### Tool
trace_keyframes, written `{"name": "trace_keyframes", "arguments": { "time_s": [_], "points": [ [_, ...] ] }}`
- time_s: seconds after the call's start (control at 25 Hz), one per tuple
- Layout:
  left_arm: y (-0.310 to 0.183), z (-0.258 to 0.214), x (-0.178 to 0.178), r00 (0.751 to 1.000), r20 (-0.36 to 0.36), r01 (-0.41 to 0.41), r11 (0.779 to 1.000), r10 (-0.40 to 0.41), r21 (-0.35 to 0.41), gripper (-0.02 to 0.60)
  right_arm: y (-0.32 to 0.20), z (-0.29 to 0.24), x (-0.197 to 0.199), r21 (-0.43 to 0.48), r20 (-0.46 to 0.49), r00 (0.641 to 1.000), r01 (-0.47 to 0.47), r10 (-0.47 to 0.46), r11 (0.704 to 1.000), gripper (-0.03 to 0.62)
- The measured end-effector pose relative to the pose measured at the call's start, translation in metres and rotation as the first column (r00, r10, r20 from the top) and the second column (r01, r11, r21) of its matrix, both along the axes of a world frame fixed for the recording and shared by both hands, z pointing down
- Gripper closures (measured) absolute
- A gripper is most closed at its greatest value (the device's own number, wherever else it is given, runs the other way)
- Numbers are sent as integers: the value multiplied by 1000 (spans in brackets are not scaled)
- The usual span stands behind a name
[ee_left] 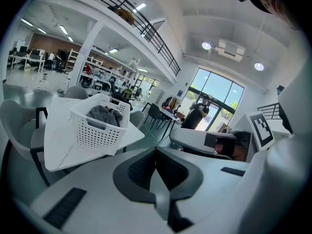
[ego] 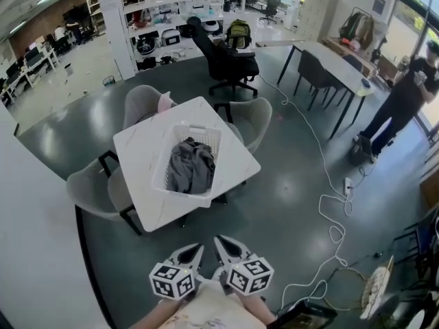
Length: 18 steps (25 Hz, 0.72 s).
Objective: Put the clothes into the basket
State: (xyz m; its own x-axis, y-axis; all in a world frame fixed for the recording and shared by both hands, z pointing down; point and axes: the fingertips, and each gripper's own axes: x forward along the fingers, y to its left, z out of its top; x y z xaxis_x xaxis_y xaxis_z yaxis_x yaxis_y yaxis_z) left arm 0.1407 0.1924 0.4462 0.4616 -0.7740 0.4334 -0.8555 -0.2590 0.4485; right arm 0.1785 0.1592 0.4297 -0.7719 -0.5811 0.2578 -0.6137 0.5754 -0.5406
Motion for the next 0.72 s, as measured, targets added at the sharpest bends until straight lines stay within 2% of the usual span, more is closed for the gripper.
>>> {"name": "trace_keyframes", "arguments": {
  "time_s": [0.16, 0.48, 0.6, 0.72],
  "points": [
    [3, 2, 5, 1000, 12, -13, 1000, 13, -1, 571, 5, -2, -4, 17, -21, 999, 29, -29, 999, 585],
    [6, 5, 9, 1000, 12, -7, 1000, 7, -21, 571, 3, 6, 6, -10, -22, 1000, 12, -12, 1000, 585],
    [0, 6, 6, 999, 43, -30, 1000, 30, -2, 571, -5, 5, 3, 12, 10, 1000, -10, 10, 1000, 585],
    [-12, 9, -20, 994, 98, -55, 998, 56, -11, 571, -13, 10, -21, 19, 77, 996, -37, 35, 999, 586]
  ]
}}
